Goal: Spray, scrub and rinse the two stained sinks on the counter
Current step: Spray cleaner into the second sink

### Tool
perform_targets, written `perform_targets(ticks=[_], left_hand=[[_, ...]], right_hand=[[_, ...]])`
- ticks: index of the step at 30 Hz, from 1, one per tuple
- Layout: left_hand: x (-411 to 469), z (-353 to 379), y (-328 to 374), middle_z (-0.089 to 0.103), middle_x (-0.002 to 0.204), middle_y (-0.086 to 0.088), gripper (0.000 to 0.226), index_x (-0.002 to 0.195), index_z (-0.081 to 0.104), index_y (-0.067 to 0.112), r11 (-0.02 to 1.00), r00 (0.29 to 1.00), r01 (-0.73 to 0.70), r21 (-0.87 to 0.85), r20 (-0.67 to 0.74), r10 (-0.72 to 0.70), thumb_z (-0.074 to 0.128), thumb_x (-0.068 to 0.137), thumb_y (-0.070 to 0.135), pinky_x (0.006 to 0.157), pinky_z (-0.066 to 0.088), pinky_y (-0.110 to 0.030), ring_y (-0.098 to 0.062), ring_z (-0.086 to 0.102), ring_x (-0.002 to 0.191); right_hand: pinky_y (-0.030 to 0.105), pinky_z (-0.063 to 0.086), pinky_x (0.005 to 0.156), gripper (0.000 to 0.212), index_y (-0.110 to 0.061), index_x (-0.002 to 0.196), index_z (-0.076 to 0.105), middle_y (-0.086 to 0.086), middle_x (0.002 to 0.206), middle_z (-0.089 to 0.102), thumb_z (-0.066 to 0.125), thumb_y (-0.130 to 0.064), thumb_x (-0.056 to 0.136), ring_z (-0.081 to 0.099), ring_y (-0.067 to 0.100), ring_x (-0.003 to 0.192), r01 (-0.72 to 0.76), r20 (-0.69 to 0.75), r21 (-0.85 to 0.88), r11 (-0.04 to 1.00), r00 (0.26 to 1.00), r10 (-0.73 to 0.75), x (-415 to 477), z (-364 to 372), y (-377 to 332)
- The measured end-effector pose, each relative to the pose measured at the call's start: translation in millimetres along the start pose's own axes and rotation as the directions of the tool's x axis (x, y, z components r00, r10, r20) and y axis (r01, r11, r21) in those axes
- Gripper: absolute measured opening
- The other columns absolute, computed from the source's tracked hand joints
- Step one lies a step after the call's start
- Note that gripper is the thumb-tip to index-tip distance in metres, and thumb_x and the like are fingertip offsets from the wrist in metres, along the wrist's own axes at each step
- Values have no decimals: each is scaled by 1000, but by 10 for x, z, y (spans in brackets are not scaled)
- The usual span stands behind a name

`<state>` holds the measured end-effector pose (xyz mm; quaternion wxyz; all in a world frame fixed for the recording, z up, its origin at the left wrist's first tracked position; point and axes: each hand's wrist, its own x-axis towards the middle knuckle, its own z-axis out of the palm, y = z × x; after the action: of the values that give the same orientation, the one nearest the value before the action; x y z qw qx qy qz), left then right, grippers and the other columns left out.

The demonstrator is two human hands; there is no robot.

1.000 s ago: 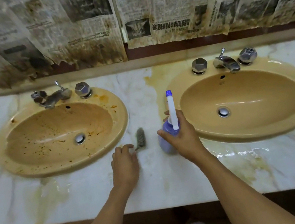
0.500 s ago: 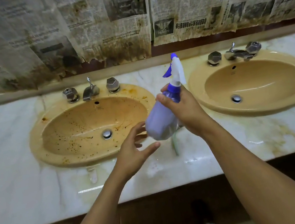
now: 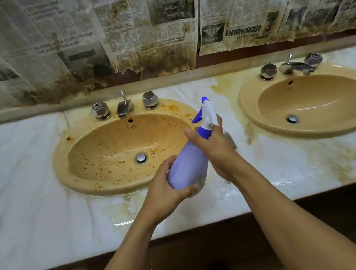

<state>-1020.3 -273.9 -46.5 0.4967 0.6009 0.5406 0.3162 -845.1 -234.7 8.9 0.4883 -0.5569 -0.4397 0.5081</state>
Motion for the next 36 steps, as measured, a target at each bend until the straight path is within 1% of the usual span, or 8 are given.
perform_targets(ticks=[7,11,15,19,24,27,32,36], left_hand=[[-128,180,-94,62,131,25,86,140,53,46,991,990,137,-8,-37,-137,88,62,54,98,55,-35,-1,61,117],[-216,100,-257,63,132,22,85,144,54,40,979,976,203,11,-83,-202,92,68,46,96,54,-32,1,61,116],[-263,-60,-336,62,128,23,79,140,51,46,971,968,233,47,-106,-227,91,71,43,90,53,-28,-1,60,115],[-269,-278,-427,64,126,24,74,137,56,42,972,968,227,56,-125,-219,92,72,38,85,52,-24,-1,61,112],[-320,-519,-525,61,128,22,78,140,54,39,974,976,207,91,-91,-199,91,72,39,85,48,-24,-4,58,116],[-335,-647,-583,62,131,19,88,144,54,36,976,980,193,99,-74,-187,89,65,51,89,50,-28,-7,59,118],[-291,-871,-599,64,129,18,89,143,55,37,980,985,169,108,-43,-166,85,62,55,92,55,-34,-6,60,114],[-251,-946,-607,68,118,19,70,131,60,40,980,989,147,138,0,-148,87,68,45,89,57,-37,-4,63,105]], right_hand=[[34,48,70,5,-24,92,65,4,90,70,63,-26,97,65,19,88,-181,-7,137,974,983,183,476,135,112],[39,51,66,17,-12,76,64,7,64,66,57,-18,89,62,27,65,-305,-34,58,950,951,308,546,398,327],[37,54,63,27,-18,113,67,10,64,66,57,-16,88,61,28,59,-360,-8,66,931,933,361,590,620,454],[35,52,70,64,-24,156,37,7,81,71,59,-22,96,69,23,78,-293,108,53,954,952,287,670,850,583],[37,55,65,31,-22,120,62,9,66,69,59,-20,89,64,30,64,-351,-51,118,929,932,359,623,1084,589],[43,58,67,37,-9,120,66,8,62,69,61,-22,86,61,30,59,-360,-96,85,929,925,367,615,1219,611],[43,60,84,34,-29,126,58,7,78,75,67,-30,94,74,27,81,-273,-45,80,959,960,277,629,1340,589],[47,63,80,42,-11,123,66,11,68,73,63,-25,84,68,27,66,-354,-161,91,931,917,365,645,1398,597]])
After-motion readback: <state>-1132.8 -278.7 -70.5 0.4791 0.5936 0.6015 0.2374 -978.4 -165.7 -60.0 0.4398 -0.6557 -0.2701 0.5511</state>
